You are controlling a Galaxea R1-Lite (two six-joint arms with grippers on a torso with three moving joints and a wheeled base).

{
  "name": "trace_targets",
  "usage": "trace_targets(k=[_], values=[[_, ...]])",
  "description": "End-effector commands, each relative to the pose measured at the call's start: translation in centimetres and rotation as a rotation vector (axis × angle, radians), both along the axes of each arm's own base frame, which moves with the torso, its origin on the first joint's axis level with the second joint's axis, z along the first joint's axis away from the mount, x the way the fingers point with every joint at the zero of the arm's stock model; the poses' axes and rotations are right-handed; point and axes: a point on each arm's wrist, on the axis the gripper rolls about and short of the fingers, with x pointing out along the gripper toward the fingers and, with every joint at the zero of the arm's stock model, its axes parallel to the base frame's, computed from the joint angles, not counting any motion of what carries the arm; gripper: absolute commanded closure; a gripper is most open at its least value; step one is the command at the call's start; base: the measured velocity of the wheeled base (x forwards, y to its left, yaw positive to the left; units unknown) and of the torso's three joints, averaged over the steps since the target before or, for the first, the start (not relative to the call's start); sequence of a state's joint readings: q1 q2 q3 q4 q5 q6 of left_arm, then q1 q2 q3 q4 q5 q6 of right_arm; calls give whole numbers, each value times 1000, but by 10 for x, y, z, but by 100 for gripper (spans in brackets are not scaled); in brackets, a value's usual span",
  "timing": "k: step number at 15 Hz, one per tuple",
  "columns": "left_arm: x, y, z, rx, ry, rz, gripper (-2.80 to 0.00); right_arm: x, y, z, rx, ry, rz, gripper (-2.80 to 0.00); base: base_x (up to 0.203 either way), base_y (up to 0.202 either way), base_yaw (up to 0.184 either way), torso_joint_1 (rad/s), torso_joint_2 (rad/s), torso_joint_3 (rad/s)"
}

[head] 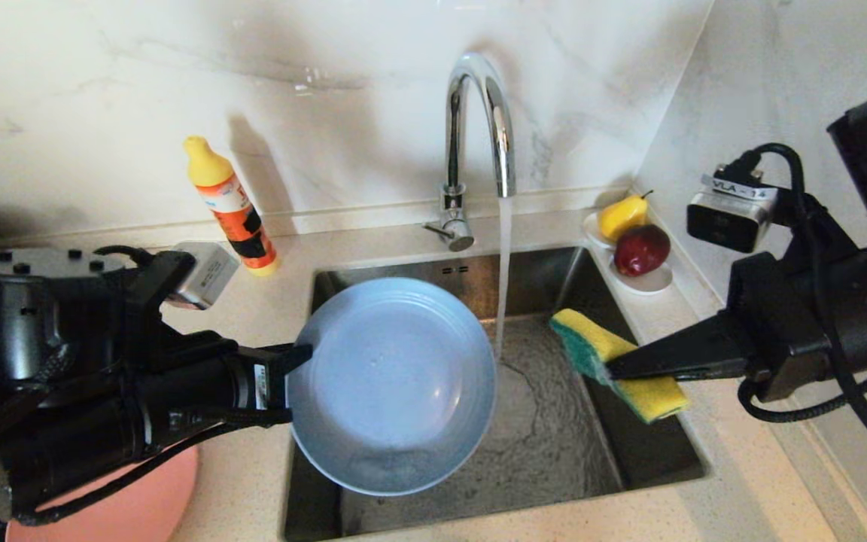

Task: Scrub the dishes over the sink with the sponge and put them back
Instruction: Wipe the plate

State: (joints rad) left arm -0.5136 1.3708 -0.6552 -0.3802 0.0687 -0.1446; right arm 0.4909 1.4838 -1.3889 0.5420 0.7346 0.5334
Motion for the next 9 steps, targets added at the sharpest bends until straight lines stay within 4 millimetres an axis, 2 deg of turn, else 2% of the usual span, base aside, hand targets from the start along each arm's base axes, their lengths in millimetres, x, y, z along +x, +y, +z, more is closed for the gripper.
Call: trace_targets(k=[1, 3, 6, 9], values=[[-4, -1, -6, 1, -46, -21, 0, 16, 34, -3, -37, 24, 59, 0, 0, 0, 0, 0, 0, 0], [-6, -1, -8, 20, -81, -35, 0, 28, 61, -8, -96, 21, 53, 0, 0, 0, 0, 0, 0, 0], [-8, -1, -9, 27, -84, -38, 0, 47, 89, -6, -146, 47, 29, 0, 0, 0, 0, 0, 0, 0], [-8, -7, -10, 28, -89, -63, 0, 54, 116, -10, -172, 76, 56, 0, 0, 0, 0, 0, 0, 0]])
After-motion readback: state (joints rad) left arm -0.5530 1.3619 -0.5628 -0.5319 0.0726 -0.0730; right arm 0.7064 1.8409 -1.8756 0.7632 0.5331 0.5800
